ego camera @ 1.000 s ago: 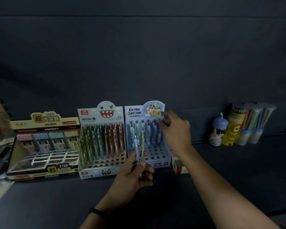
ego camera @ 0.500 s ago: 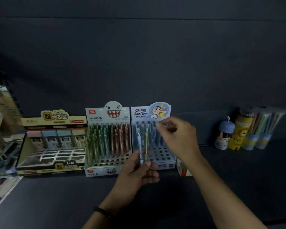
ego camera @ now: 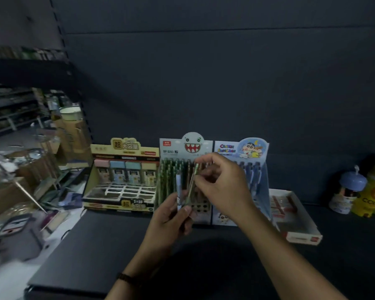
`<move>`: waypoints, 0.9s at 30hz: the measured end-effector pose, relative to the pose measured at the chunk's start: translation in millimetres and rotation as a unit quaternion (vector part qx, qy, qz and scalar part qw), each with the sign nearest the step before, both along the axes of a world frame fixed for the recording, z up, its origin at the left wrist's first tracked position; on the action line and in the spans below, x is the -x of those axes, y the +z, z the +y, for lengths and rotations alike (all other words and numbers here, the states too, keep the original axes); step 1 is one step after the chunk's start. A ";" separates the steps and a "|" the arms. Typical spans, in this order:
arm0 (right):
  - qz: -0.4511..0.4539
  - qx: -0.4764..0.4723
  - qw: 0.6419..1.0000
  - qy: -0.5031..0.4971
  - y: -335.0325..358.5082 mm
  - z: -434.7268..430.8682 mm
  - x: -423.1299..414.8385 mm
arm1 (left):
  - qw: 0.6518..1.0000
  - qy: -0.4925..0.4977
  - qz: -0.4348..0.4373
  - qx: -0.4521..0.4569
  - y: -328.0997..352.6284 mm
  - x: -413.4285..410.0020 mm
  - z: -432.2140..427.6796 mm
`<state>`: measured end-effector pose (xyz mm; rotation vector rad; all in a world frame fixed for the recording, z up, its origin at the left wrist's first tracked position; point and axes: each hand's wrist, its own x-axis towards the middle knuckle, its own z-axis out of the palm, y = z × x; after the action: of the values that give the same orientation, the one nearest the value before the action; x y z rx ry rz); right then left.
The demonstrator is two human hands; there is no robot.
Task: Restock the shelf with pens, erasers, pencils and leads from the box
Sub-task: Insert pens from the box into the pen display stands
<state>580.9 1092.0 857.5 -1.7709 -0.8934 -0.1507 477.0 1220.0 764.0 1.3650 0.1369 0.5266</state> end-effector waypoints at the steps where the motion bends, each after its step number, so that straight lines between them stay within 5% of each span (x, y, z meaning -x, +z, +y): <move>1: -0.011 -0.003 1.000 -0.003 -0.9 7.3 3.3 | 1.000 0.009 -0.004 0.004 -0.1 4.6 5.1; 10: -0.007 -0.051 0.999 0.007 -6.7 56.8 24.0 | 0.996 0.071 -0.001 -0.047 -0.4 36.3 41.9; 15: -0.020 -0.064 0.998 -0.009 -4.4 64.9 23.1 | 0.961 0.231 0.017 -0.151 -18.3 41.1 63.6; 27: -0.063 0.013 0.997 -0.036 -23.1 78.0 15.3 | 0.964 0.246 -0.006 -0.104 -17.0 42.4 61.0</move>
<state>565.6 1170.1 834.5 -1.8338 -0.9243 -0.3013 434.6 1281.0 747.0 1.5364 0.4285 0.9863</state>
